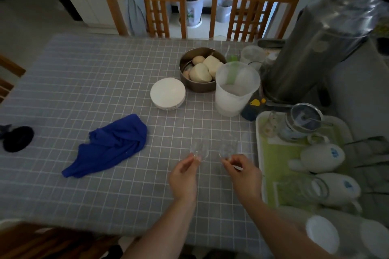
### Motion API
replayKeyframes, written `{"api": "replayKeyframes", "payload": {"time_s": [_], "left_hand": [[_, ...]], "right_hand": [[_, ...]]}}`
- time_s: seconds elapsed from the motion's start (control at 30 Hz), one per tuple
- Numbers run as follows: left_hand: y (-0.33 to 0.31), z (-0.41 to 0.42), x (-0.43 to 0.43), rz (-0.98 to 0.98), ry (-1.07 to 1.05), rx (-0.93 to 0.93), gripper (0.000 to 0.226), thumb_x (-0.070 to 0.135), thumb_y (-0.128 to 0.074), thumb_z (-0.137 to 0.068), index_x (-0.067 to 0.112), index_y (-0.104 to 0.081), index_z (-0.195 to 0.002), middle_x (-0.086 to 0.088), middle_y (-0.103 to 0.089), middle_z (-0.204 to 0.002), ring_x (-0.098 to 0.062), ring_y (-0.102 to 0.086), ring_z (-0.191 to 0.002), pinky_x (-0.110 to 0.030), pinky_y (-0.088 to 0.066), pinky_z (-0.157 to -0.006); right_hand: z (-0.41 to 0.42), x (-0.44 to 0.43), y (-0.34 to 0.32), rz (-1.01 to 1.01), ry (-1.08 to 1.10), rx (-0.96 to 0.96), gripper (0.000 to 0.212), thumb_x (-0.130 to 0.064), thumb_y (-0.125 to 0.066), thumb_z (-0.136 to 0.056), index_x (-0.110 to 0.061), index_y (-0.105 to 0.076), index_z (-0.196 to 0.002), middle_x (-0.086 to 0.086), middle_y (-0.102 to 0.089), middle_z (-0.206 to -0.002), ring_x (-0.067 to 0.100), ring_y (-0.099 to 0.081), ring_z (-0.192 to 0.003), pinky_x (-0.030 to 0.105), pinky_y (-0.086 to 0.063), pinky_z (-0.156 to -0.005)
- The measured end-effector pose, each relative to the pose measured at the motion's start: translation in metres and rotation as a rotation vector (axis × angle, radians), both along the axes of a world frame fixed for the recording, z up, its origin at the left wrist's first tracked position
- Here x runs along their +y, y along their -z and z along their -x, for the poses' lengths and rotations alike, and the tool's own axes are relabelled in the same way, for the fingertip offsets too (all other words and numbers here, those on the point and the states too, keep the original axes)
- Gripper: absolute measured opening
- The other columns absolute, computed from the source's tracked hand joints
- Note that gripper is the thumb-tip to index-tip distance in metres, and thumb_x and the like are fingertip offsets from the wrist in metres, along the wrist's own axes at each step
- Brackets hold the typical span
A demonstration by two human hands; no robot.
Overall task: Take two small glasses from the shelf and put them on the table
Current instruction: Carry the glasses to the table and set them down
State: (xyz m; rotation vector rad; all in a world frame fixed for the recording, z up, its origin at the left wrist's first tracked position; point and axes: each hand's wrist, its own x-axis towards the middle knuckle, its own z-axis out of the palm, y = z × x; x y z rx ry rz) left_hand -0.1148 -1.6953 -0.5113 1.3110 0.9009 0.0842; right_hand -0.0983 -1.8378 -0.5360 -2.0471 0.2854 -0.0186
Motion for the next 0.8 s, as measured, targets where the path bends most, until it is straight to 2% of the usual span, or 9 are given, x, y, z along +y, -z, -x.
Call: {"api": "replayKeyframes", "payload": {"time_s": [0.13, 0.3, 0.43, 0.57, 0.63, 0.8], "left_hand": [[0.008, 0.008, -0.002, -0.012, 0.027, 0.011, 0.015, 0.014, -0.076, -0.074, 0.025, -0.073, -0.084, 0.014, -0.072, -0.094, 0.0, -0.066, -0.088, -0.013, -0.049, -0.066], [0.012, 0.01, -0.002, -0.029, 0.021, 0.001, 0.015, 0.013, -0.078, -0.072, 0.025, -0.074, -0.08, 0.019, -0.073, -0.085, 0.003, -0.067, -0.085, -0.006, -0.049, -0.059], [0.015, 0.013, -0.002, -0.041, 0.038, -0.003, 0.015, 0.012, -0.077, -0.073, 0.024, -0.073, -0.082, 0.012, -0.073, -0.091, 0.002, -0.067, -0.085, -0.008, -0.05, -0.06], [0.021, 0.019, 0.0, -0.057, 0.066, 0.033, 0.012, 0.017, -0.076, -0.074, 0.022, -0.073, -0.085, 0.006, -0.074, -0.09, -0.006, -0.068, -0.086, -0.02, -0.05, -0.073], [0.023, 0.024, 0.001, -0.056, 0.071, 0.042, 0.013, 0.015, -0.075, -0.075, 0.021, -0.073, -0.087, 0.004, -0.074, -0.09, -0.007, -0.068, -0.085, -0.024, -0.051, -0.074], [0.023, 0.026, 0.002, -0.055, 0.066, 0.038, 0.014, 0.014, -0.075, -0.076, 0.023, -0.073, -0.085, 0.009, -0.074, -0.085, 0.0, -0.067, -0.077, -0.013, -0.048, -0.063]], "right_hand": [[0.003, -0.002, 0.004, -0.022, -0.015, -0.003, 0.02, -0.024, -0.076, -0.078, -0.026, -0.06, -0.066, -0.015, -0.067, -0.076, -0.003, -0.064, -0.073, 0.006, -0.046, -0.064], [0.006, -0.005, 0.008, -0.02, -0.02, -0.005, 0.02, -0.021, -0.075, -0.078, -0.028, -0.058, -0.07, -0.016, -0.066, -0.078, 0.0, -0.065, -0.072, 0.01, -0.048, -0.063], [0.012, -0.005, 0.01, -0.055, -0.022, 0.024, 0.024, -0.017, -0.076, -0.077, -0.031, -0.06, -0.068, -0.019, -0.068, -0.079, -0.002, -0.066, -0.073, 0.009, -0.048, -0.064], [0.018, -0.005, 0.011, -0.058, -0.019, 0.044, 0.028, -0.014, -0.077, -0.076, -0.033, -0.059, -0.065, -0.023, -0.067, -0.081, -0.006, -0.064, -0.077, 0.004, -0.046, -0.065], [0.02, -0.007, 0.012, -0.056, -0.021, 0.05, 0.029, -0.014, -0.076, -0.076, -0.034, -0.059, -0.064, -0.02, -0.069, -0.079, -0.004, -0.065, -0.075, 0.005, -0.047, -0.064], [0.021, -0.008, 0.013, -0.037, -0.019, 0.071, 0.028, -0.011, -0.077, -0.075, -0.029, -0.058, -0.064, -0.006, -0.07, -0.073, 0.002, -0.066, -0.072, 0.011, -0.048, -0.063]]}}
